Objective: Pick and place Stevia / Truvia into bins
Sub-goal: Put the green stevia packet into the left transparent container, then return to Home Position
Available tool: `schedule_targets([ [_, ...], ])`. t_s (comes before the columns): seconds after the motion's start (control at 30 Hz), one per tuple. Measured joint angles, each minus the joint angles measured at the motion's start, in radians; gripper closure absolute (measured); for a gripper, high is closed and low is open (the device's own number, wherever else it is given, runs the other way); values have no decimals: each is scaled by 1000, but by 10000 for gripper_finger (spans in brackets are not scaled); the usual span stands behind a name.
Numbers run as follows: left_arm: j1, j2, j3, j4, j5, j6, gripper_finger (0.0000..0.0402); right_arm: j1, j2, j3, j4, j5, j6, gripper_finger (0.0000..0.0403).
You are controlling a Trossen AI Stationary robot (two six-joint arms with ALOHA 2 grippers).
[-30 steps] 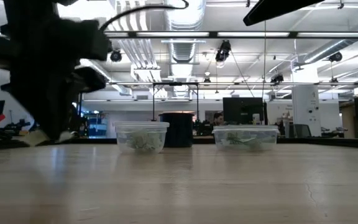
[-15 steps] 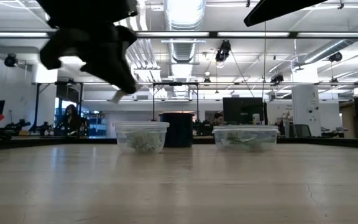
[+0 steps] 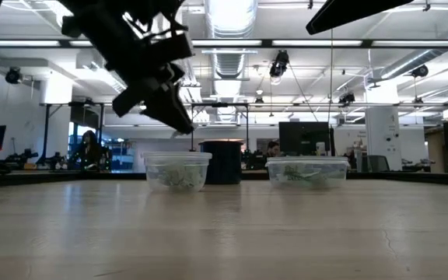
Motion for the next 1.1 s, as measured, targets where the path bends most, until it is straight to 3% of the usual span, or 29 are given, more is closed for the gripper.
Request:
schedule_targets([
  [0.17,56,0,-59,95,50,15,380,0,0,0,0,0,-5,333],
  [0.43,63,0,-95,103,147,7,365,0,0,0,0,0,-13,326],
  [0.8,64,-6,-80,111,104,-10,268,0,1,-1,41,1,-43,334],
  [1.0,59,-35,-40,111,65,-29,256,4,-33,20,36,4,-157,335],
  [1.1,54,-80,-39,97,72,68,256,-8,-78,20,39,43,-200,335],
])
